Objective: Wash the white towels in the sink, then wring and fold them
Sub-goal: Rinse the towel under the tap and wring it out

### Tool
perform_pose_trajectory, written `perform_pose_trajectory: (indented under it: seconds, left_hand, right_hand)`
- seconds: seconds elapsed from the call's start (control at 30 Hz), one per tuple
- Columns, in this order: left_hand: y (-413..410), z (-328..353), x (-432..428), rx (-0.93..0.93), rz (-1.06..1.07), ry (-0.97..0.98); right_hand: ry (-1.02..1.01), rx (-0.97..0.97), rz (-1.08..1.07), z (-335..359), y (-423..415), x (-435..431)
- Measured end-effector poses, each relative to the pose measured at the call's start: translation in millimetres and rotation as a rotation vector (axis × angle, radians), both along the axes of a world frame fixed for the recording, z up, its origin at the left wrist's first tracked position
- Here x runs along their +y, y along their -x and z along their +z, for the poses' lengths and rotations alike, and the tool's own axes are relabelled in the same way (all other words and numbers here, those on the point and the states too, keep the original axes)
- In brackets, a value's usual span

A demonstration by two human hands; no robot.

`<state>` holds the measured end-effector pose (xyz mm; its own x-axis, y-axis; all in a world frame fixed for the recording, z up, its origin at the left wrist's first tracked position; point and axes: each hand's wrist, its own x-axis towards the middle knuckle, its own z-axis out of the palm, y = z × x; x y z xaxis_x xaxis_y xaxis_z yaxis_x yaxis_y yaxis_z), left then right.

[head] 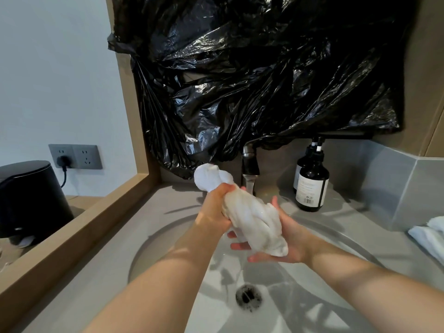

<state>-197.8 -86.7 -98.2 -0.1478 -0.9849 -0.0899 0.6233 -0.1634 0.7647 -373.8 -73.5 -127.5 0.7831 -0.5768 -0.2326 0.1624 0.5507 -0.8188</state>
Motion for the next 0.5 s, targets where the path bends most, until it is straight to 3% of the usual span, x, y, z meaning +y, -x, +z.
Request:
perform_pose_trajectory:
  seconds: [0.13, 0.33, 0.5]
  left_hand:
    - [8.3, -4.9, 0.6, -0.167, 0.041, 0.086]
    - [10.2, -8.1, 3.5, -0.299, 0.081, 0.150]
    - [8.7, -7.5, 7.7, -0.308, 0.159, 0.070]
  right_hand:
    - [0.173, 0.075, 0.055, 0.7, 4.6, -1.0]
    - [0.375, 0.385, 0.102, 6.5, 2.3, -1.0]
    - [0.613, 0.723, -0.159, 16.5, -23.7, 19.9]
